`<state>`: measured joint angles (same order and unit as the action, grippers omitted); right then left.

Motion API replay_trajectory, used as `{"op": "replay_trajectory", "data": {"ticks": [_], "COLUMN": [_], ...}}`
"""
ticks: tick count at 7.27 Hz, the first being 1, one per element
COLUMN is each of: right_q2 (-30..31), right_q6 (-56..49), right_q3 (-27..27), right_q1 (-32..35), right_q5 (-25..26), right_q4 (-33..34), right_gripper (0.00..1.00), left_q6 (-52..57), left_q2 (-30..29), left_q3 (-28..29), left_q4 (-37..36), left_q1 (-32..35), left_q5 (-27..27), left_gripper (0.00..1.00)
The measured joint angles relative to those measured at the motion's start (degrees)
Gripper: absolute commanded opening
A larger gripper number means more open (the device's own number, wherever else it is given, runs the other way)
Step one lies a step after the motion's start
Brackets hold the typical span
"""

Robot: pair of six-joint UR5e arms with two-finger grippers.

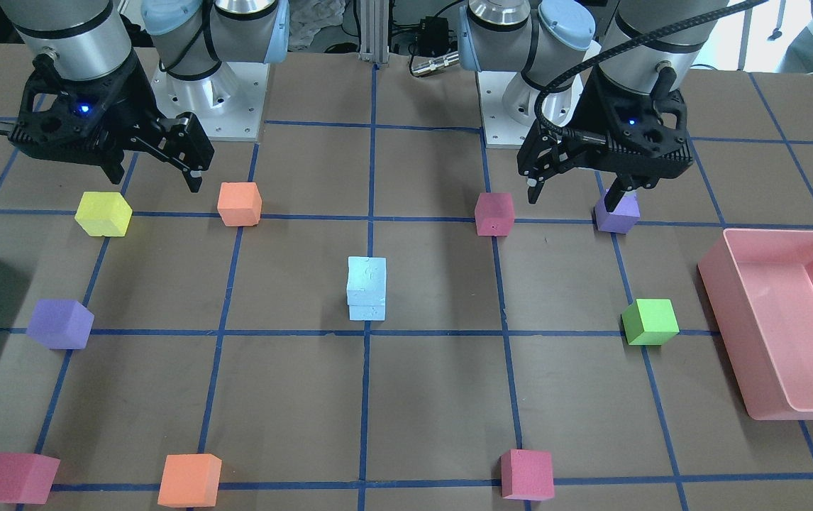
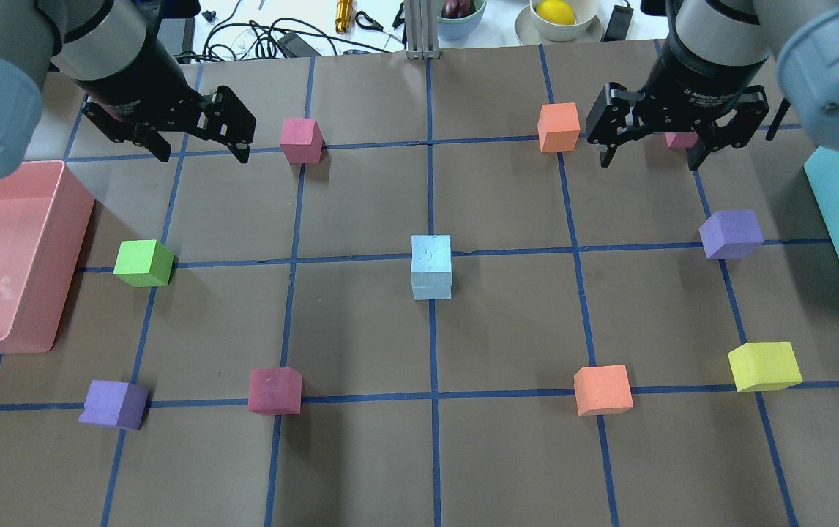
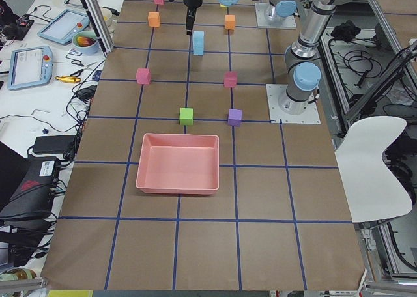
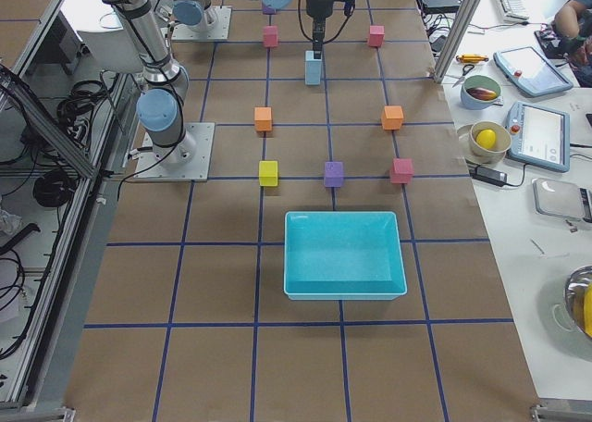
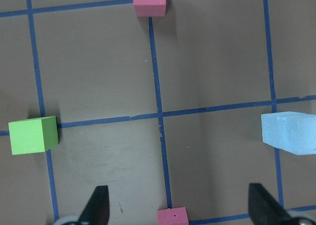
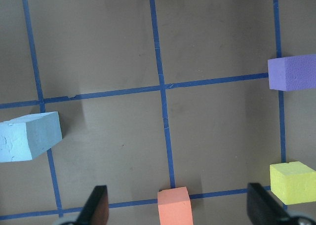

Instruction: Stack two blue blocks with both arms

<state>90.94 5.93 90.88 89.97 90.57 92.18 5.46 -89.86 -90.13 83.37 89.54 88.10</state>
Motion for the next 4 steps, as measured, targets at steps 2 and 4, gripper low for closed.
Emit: {"op": "replay_trajectory", "data": {"ticks": [2,4], "right_q2": [0.05,0.05], "right_q6": [0.04,0.01], "right_q3": [0.03,0.11], "right_q1": [0.03,0.07], "right_q5": [0.27,0.46], "right_q4": [0.0,-0.03], "right_gripper": [1.0,1.0], "left_q6": [0.05,0.07], "left_q2": [0.17,0.4], "left_q3": [0.25,0.26], "left_q4": [0.23,0.71], "left_q1": [0.04,0.1], "left_q5": [0.05,0.13], "left_gripper": [1.0,1.0]}}
